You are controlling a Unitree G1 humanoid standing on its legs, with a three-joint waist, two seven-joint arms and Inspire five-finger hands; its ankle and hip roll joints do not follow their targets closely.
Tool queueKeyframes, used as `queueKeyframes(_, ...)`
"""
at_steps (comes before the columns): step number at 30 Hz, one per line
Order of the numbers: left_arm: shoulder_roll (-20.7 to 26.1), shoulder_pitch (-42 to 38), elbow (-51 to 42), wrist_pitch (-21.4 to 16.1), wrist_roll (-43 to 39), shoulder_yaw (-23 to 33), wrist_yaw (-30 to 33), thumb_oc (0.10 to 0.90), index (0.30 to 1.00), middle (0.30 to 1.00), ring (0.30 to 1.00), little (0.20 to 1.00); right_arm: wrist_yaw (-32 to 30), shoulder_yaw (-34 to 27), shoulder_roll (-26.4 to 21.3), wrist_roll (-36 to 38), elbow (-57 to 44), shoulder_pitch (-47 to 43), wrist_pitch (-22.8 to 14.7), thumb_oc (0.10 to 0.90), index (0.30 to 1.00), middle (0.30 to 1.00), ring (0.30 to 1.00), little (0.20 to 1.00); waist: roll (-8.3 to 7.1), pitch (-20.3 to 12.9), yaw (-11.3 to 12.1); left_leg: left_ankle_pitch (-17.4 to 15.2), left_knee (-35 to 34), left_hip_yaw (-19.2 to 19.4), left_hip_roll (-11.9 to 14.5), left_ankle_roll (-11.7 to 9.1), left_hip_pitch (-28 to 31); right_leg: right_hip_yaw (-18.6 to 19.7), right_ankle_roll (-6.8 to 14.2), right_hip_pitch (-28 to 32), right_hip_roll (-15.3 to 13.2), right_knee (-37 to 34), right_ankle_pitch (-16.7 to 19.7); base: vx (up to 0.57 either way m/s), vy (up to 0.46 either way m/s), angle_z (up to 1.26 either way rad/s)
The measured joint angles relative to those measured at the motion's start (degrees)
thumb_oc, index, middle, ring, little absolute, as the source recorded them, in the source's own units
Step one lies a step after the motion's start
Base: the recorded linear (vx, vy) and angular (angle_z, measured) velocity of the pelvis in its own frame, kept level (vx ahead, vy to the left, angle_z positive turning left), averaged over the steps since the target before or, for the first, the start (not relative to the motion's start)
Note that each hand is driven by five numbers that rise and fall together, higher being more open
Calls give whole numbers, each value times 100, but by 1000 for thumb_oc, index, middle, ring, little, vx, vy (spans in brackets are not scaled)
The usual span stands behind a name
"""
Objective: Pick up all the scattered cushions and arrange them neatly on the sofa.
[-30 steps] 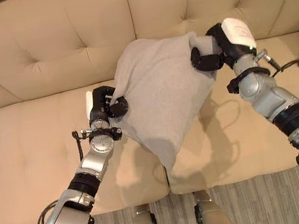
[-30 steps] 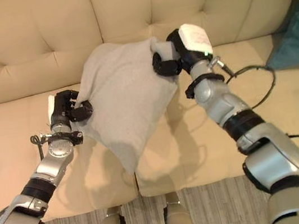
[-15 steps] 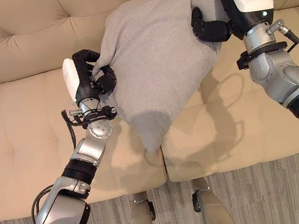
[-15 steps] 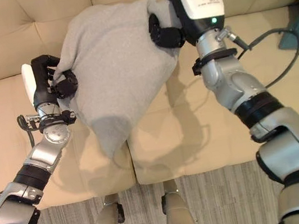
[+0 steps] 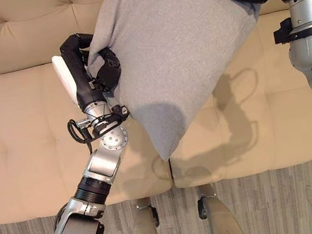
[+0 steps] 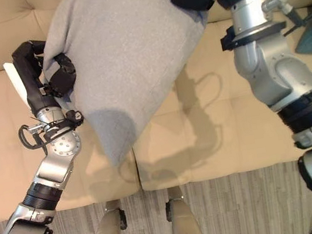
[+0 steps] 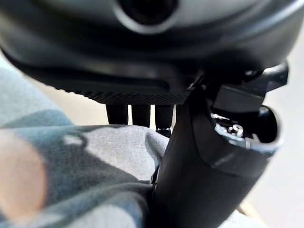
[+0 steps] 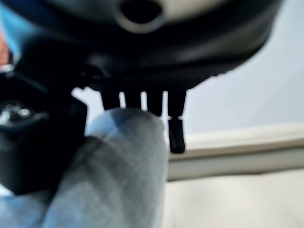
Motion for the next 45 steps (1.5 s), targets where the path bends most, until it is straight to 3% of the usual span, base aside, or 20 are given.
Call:
queueKeyframes(4, -4, -26, -84, 242, 655, 27, 586, 400, 300, 300, 300, 300, -287, -105, 20, -67, -302, 27, -68, 400, 300, 300, 300, 300, -1, 0, -52, 0, 0, 4, 1, 0, -2, 2, 0, -5, 3, 0, 0, 0, 0, 0)
queueKeyframes(7, -10, -38, -282, 526, 1111, 34, 955, 400, 300, 300, 300, 300, -609, -493, 313, -128, -537, 230, -127, 400, 300, 300, 300, 300, -2, 1, -61, 0, 0, 15, 13, 0, -2, 4, 0, -8, 16, 0, 0, 0, 0, 0)
queueKeyframes(11, -3, -211, -424, 849, 1847, 138, 1352, 400, 300, 300, 300, 300, -1117, -638, 396, -581, -794, 203, -133, 400, 300, 300, 300, 300, -2, 1, -48, 0, 0, 28, 36, 0, -2, 7, 0, -16, 29, 0, 0, 8, -33, -2)
queueKeyframes(17, -53, -363, -484, 856, 1973, 251, 1454, 400, 300, 300, 300, 300, -1201, -471, 383, -779, -780, -14, -159, 400, 300, 300, 300, 300, -2, 1, 6, 4, 0, 3, 90, -7, -16, -42, 0, -4, 85, 1, 0, -2, -37, 2)
queueKeyframes(22, -314, -350, 65, 855, 1965, 147, 1556, 400, 300, 300, 300, 300, -1183, 681, 134, -742, 28, -921, -272, 400, 300, 300, 300, 300, -4, 2, -10, 9, 2, -37, 101, -15, -6, -135, 0, 34, 98, 1, 0, -22, -44, 5)
queueKeyframes(26, -675, -387, 1177, 655, 1542, -225, 1437, 400, 300, 300, 300, 300, -854, 1198, 385, -444, 937, -1136, -390, 400, 300, 300, 300, 300, -12, -2, 25, 9, 3, -62, 102, -15, 42, -161, 0, 100, 94, 1, 0, -28, -32, 4)
queueKeyframes(27, -767, -416, 1445, 568, 1382, -315, 1377, 411, 316, 316, 316, 316, -733, 1306, 454, -378, 1191, -1168, -390, 400, 300, 300, 300, 300, -16, 0, 31, 9, 3, -63, 101, -15, 32, -162, 0, 93, 89, 1, 0, 0, 0, 0)
queueKeyframes(28, -838, -429, 1567, 491, 1231, -386, 1369, 557, 535, 535, 535, 535, -723, 1385, 553, -302, 1444, -1219, -420, 400, 300, 300, 300, 300, -24, 5, 23, 9, 3, -61, 101, -15, 31, -160, -1, 88, 90, 1, 1, 0, 0, 0)
queueKeyframes(29, -909, -494, 1824, 358, 900, -529, 1304, 800, 900, 900, 900, 900, -599, 1563, 804, -69, 1979, -1333, -391, 613, 620, 620, 620, 620, -35, 9, 19, 9, 3, -55, 97, -14, 31, -155, -1, 85, 88, 1, 1, 0, 0, 0)
queueKeyframes(30, -935, -540, 1976, 289, 775, -574, 1289, 800, 900, 900, 900, 900, -558, 1658, 939, 61, 2274, -1406, -350, 800, 900, 900, 900, 900, -36, 10, 17, 9, 3, -46, 102, -14, 32, -145, -2, 83, 88, 1, 2, -43, -6, -4)
queueKeyframes(34, -1337, -1092, 3268, 31, -286, -897, 695, 800, 900, 900, 900, 900, 12, 1968, 1815, 979, 3649, -1760, 4, 800, 900, 900, 900, 900, -42, 13, -26, 9, 2, 0, 128, -14, 22, -125, -2, 44, 94, 2, 2, -26, 4, -5)
queueKeyframes(40, -1404, -1155, 3398, -204, -1064, -948, -106, 800, 900, 900, 900, 900, 257, 1712, 2029, 1533, 3781, -1772, 259, 800, 900, 900, 900, 900, -42, 13, -29, 9, 2, 19, 96, -14, 61, -121, -4, 74, 89, 2, 4, -3, 1, -1)
queueKeyframes(42, -1388, -1016, 3239, -330, -1309, -954, -437, 800, 900, 900, 900, 900, 239, 1254, 2120, 1598, 3676, -1739, 290, 800, 900, 900, 900, 900, -41, 13, -25, 9, 2, 23, 85, -14, 90, -117, -4, 100, 78, 2, 4, 11, 16, 0)
queueKeyframes(45, -1281, -817, 3036, -435, -1429, -934, -725, 800, 900, 900, 900, 900, -84, 167, 2114, 1625, 2731, -1153, 392, 800, 900, 900, 900, 900, -41, 13, -5, 9, 2, 14, 75, -14, 98, -123, -4, 119, 76, 2, 4, 33, 14, 1)
